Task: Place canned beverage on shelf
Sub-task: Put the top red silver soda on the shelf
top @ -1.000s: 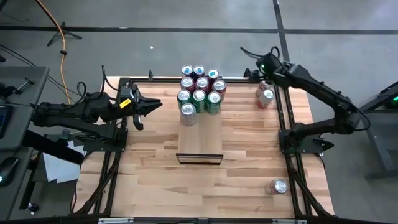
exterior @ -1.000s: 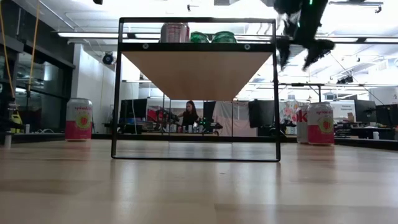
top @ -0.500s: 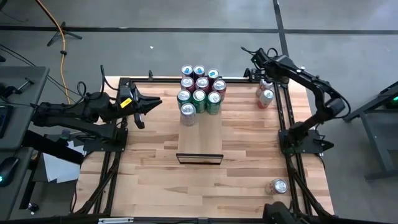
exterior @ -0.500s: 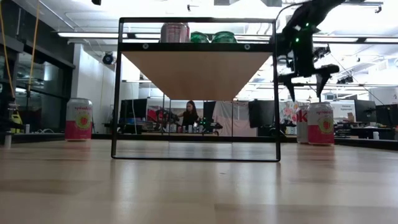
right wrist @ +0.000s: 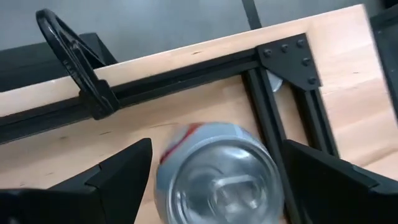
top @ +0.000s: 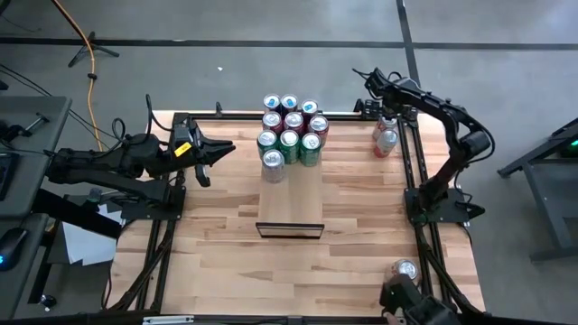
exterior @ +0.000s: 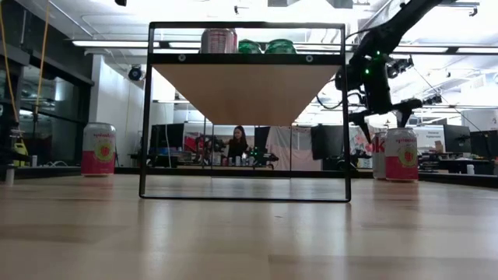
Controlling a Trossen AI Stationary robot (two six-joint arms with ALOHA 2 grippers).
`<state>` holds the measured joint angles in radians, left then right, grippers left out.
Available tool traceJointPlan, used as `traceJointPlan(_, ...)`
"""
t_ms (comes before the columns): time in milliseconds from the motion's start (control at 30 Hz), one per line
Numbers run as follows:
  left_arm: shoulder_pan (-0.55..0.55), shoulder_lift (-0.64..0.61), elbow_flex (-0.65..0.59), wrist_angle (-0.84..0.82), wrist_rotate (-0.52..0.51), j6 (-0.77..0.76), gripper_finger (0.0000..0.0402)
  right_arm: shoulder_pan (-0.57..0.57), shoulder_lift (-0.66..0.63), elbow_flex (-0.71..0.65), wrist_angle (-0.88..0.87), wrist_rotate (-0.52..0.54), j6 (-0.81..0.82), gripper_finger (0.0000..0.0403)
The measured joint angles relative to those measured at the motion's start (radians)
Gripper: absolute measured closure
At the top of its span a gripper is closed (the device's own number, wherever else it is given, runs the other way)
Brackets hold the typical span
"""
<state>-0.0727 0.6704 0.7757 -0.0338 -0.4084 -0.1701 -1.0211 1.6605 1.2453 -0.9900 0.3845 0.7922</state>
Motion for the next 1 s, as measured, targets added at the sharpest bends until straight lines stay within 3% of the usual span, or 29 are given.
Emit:
traceJointPlan(267,0.000,0.000,0.000,0.000,-0.002,-0.011,0.0402,-0.044,0.088,0.000,0.020,-0.122,-0.080,0.0059)
traceJointPlan(433,0.000,0.000,0.000,0.001,-0.008,-0.020,0.0402,-0.046,0.118,0.000,0.026,-0.135,-0.129,0.0063)
traceJointPlan(667,0.000,0.000,0.000,0.001,-0.007,-0.055,0.0402,-0.039,0.110,0.000,0.029,-0.142,-0.199,0.0113)
traceJointPlan(833,0.000,0.000,0.000,0.001,-0.007,-0.055,0.0402,-0.012,0.021,0.019,-0.022,-0.131,-0.272,0.0114)
traceJointPlan(1000,0.000,0.002,0.000,0.001,-0.007,-0.055,0.0401,0.035,-0.146,0.082,-0.036,-0.131,-0.348,0.0114)
